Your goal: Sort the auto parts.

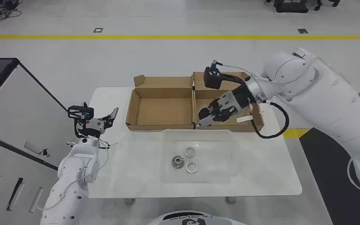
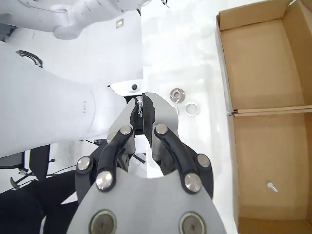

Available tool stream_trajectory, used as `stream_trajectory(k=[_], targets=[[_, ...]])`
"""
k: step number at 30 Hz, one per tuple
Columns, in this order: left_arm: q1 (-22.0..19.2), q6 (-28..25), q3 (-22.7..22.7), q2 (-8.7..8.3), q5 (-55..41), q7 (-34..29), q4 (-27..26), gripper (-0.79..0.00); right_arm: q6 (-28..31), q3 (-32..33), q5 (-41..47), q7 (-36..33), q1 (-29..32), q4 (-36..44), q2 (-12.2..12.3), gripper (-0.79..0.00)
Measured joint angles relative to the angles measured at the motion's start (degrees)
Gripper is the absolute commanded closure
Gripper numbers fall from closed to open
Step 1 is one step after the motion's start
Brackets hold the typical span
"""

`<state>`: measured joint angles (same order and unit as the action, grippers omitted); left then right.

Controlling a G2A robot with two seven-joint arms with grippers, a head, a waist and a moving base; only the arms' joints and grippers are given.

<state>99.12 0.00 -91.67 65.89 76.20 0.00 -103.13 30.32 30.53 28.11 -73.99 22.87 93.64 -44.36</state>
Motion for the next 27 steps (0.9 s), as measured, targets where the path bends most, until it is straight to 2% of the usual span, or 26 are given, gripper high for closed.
stream_trajectory(k=[7, 13, 20, 27], targets=[[0.00, 0.00, 0.00, 0.00, 0.00, 0.00, 0.00, -0.785, 2.03, 2.07, 11.72, 2.02, 4.36, 1.99, 3.56, 0.000], [0.00, 0.00, 0.00, 0.00, 0.00, 0.00, 0.00, -0.785, 3.30, 5.24, 22.41, 3.28, 8.64, 5.92, 5.19, 0.000], [0.00, 0.00, 0.00, 0.00, 0.00, 0.00, 0.00, -0.785, 2.94, 12.65, 33.53, 2.90, 13.51, 10.21, 4.92, 0.000], [0.00, 0.00, 0.00, 0.00, 0.00, 0.00, 0.00, -0.785, 2.85, 12.60, 33.55, 2.81, 13.50, 10.19, 4.91, 0.000]])
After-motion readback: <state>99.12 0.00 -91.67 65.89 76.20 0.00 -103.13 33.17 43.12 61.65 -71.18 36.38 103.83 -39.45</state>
